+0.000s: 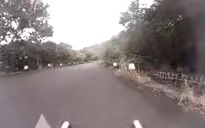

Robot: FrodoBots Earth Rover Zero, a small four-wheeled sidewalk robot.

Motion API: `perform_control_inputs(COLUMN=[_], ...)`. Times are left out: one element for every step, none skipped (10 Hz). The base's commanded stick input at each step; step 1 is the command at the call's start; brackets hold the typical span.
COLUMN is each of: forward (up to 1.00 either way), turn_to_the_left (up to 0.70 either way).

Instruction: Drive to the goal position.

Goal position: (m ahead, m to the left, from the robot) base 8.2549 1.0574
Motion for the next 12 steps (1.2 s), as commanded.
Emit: perform_control_inputs(forward=[0.5, 0.5, 0.5, 0.5, 0.5, 0.5, 0.5, 0.5, 0.5, 0.5, 0.5, 0.5], turn_to_the_left=[0.0, 0.0, 0.0, 0.0, 0.0, 0.0, 0.0, 0.0, 0.0, 0.0, 0.0, 0.0])
